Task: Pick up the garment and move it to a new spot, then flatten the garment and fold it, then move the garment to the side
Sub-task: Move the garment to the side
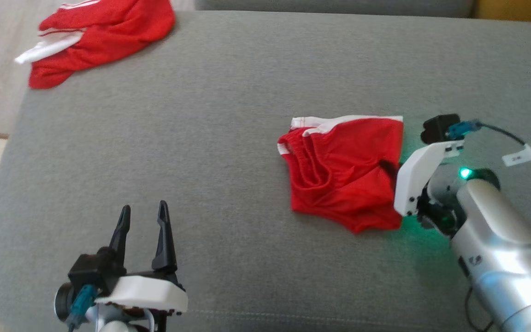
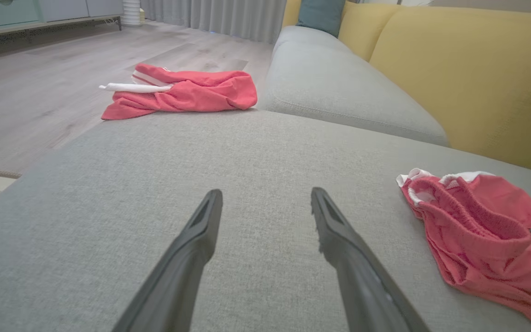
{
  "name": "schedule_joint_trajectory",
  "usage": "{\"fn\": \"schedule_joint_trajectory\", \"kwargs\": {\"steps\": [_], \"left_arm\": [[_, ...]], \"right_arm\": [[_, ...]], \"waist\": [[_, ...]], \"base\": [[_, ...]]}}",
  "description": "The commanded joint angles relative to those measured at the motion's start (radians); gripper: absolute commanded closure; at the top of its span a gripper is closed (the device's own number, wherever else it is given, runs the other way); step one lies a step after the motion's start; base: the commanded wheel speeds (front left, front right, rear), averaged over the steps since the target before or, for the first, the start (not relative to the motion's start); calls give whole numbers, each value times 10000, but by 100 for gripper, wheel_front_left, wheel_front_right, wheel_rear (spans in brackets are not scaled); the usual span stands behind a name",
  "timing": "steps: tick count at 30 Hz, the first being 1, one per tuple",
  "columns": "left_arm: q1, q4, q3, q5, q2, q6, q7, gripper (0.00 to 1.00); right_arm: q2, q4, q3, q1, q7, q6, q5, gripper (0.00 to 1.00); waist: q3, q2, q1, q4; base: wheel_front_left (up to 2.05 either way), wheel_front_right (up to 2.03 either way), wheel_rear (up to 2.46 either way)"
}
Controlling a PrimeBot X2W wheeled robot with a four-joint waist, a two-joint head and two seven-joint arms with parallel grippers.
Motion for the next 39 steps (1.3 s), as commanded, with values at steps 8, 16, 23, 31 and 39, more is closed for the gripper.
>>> {"fn": "schedule_joint_trajectory", "kwargs": {"steps": [8, 16, 23, 31, 39], "left_arm": [[-659, -469, 144, 482, -41, -228, -124, 0], [-1153, -547, 108, 1002, -20, -560, -124, 0], [-1420, -554, 65, 1320, 117, -750, -124, 0], [-1749, -546, -70, 1523, 209, -881, -124, 0], [-2104, -745, -210, 1592, 196, -923, -124, 0]], "right_arm": [[-1027, -205, 438, -1076, -504, 65, -67, 100], [-1346, -406, 376, -1844, -874, 65, -175, 100], [-1148, -387, 173, -2219, -1195, 65, -211, 100], [-929, -78, -120, -2678, -1868, 65, -705, 100], [-1364, 742, -500, -3549, -2207, 65, -1724, 100]], "waist": [[336, 0, 0, -1328], [1073, 0, 0, -3613], [1638, 0, 0, -5086], [2138, 0, 0, -5432], [2521, 0, 0, -4385]], "base": [[0, 0, 0], [0, 0, 0], [0, 0, 0], [0, 0, 0], [0, 0, 0]]}}
